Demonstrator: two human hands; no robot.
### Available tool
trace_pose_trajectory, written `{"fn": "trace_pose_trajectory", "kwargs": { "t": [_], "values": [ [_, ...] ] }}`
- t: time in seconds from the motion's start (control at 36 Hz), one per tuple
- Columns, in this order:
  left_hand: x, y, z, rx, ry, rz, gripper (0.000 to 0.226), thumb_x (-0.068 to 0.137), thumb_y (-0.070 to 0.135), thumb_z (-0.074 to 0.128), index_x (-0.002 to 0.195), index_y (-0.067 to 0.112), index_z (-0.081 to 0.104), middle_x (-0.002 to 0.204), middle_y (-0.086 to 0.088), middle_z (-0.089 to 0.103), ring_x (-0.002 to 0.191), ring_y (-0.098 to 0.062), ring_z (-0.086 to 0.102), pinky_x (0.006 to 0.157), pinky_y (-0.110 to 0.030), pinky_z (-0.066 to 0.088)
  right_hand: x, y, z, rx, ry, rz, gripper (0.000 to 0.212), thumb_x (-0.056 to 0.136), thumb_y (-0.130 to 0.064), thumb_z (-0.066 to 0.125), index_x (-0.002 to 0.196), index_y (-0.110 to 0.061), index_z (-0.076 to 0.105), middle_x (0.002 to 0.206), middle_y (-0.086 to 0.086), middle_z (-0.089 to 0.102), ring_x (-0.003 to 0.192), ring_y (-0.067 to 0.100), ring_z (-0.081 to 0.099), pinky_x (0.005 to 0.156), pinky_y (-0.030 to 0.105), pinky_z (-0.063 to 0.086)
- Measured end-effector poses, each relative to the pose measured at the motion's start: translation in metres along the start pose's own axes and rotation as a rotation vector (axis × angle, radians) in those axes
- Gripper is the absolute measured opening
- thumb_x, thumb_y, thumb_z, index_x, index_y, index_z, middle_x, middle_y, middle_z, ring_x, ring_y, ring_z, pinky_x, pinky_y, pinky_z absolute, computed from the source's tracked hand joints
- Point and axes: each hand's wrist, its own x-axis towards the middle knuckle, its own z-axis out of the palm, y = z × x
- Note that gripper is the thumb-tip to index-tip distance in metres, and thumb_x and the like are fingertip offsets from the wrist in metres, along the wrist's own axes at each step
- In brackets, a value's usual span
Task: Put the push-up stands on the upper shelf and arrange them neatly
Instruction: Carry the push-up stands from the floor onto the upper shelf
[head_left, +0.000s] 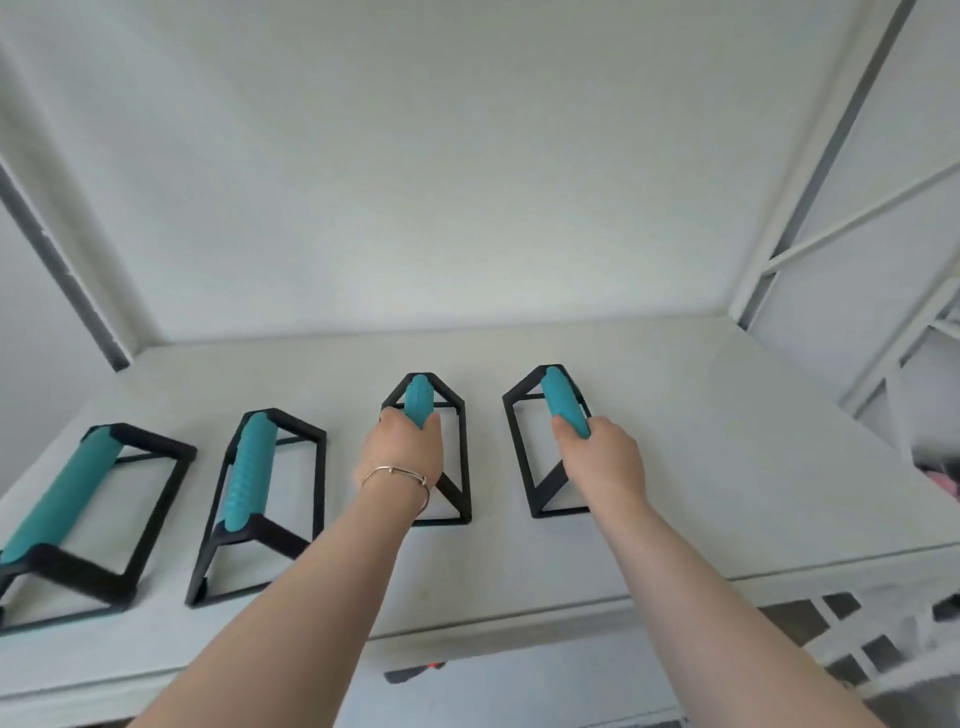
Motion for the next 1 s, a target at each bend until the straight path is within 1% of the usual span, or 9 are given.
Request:
{"fn": "trace_pose_trajectory", "kwargs": {
  "t": [0.11,0.22,0.36,0.44,0.53,0.64,0.78,0.94,1.0],
  "values": [
    [0.002,0.0,0.001,0.017,-0.006,0.008,0.036,0.094,0.047,0.042,0.102,0.012,0.046,0.075,0.001,0.052,0.074,-0.026,0.057,0.062,-0.032,0.04,0.004,-0.001,0.003,-0.048,-0.008,0.004,0.037,0.09,-0.047,0.048,0.075,-0.013,0.053,0.065,0.0,0.055,0.054,0.018,0.051,0.049,0.029,0.036],
    [-0.003,-0.001,0.0,-0.032,0.017,0.031,0.034,0.093,0.043,0.042,0.106,0.011,0.047,0.089,-0.005,0.059,0.081,-0.029,0.06,0.068,-0.037,0.049,0.003,-0.001,0.0,-0.051,-0.049,-0.006,0.035,0.089,-0.047,0.048,0.084,-0.013,0.055,0.069,-0.001,0.057,0.057,0.016,0.053,0.051,0.029,0.039],
    [-0.031,-0.003,-0.001,0.029,0.228,0.2,0.043,0.094,0.035,0.046,0.126,0.006,0.045,0.122,-0.015,0.054,0.107,-0.035,0.05,0.089,-0.044,0.044,-0.012,0.011,-0.006,-0.009,0.019,-0.171,0.05,0.088,-0.055,0.049,0.117,-0.015,0.054,0.102,0.004,0.062,0.096,0.028,0.059,0.078,0.04,0.051],
    [-0.065,-0.008,0.004,0.112,0.344,0.311,0.055,0.091,0.034,0.053,0.136,0.005,0.04,0.133,-0.015,0.049,0.117,-0.036,0.046,0.092,-0.048,0.041,-0.031,0.032,-0.015,-0.053,0.059,-0.296,0.062,0.09,-0.052,0.052,0.138,-0.013,0.043,0.123,0.01,0.056,0.114,0.031,0.05,0.092,0.043,0.046],
    [-0.105,-0.017,0.018,0.191,0.388,0.406,0.06,0.09,0.034,0.056,0.139,0.004,0.039,0.14,-0.015,0.046,0.126,-0.037,0.043,0.098,-0.05,0.041,-0.054,0.062,-0.028,-0.122,0.108,-0.431,0.066,0.09,-0.05,0.055,0.142,-0.012,0.039,0.134,0.011,0.053,0.122,0.031,0.047,0.097,0.042,0.042],
    [-0.17,-0.031,0.043,0.347,0.398,0.51,0.063,0.089,0.037,0.057,0.141,0.006,0.04,0.147,-0.017,0.042,0.139,-0.035,0.035,0.113,-0.051,0.03,-0.081,0.112,-0.045,-0.241,0.191,-0.643,0.065,0.09,-0.049,0.053,0.139,-0.009,0.043,0.133,0.012,0.056,0.126,0.033,0.048,0.102,0.047,0.042],
    [-0.254,-0.051,0.084,0.494,0.343,0.526,0.066,0.092,0.043,0.049,0.146,0.009,0.032,0.153,-0.014,0.033,0.145,-0.032,0.023,0.119,-0.051,0.017,-0.122,0.185,-0.066,-0.321,0.171,-0.778,0.066,0.091,-0.049,0.052,0.145,-0.012,0.039,0.143,0.012,0.048,0.137,0.032,0.038,0.112,0.05,0.032],
    [-0.343,-0.09,0.139,0.578,0.213,0.488,0.07,0.084,0.041,0.063,0.142,0.008,0.041,0.149,-0.014,0.041,0.143,-0.031,0.03,0.115,-0.053,0.023,-0.171,0.288,-0.073,-0.369,0.016,-0.748,0.067,0.09,-0.05,0.053,0.144,-0.013,0.04,0.146,0.01,0.046,0.138,0.031,0.036,0.114,0.052,0.03],
    [-0.369,-0.108,0.156,0.639,0.127,0.458,0.07,0.088,0.044,0.057,0.146,0.01,0.034,0.153,-0.012,0.034,0.145,-0.031,0.023,0.116,-0.052,0.019,-0.189,0.324,-0.069,-0.399,-0.054,-0.705,0.068,0.09,-0.05,0.054,0.144,-0.012,0.039,0.146,0.012,0.046,0.138,0.032,0.037,0.113,0.052,0.03]
  ]
}}
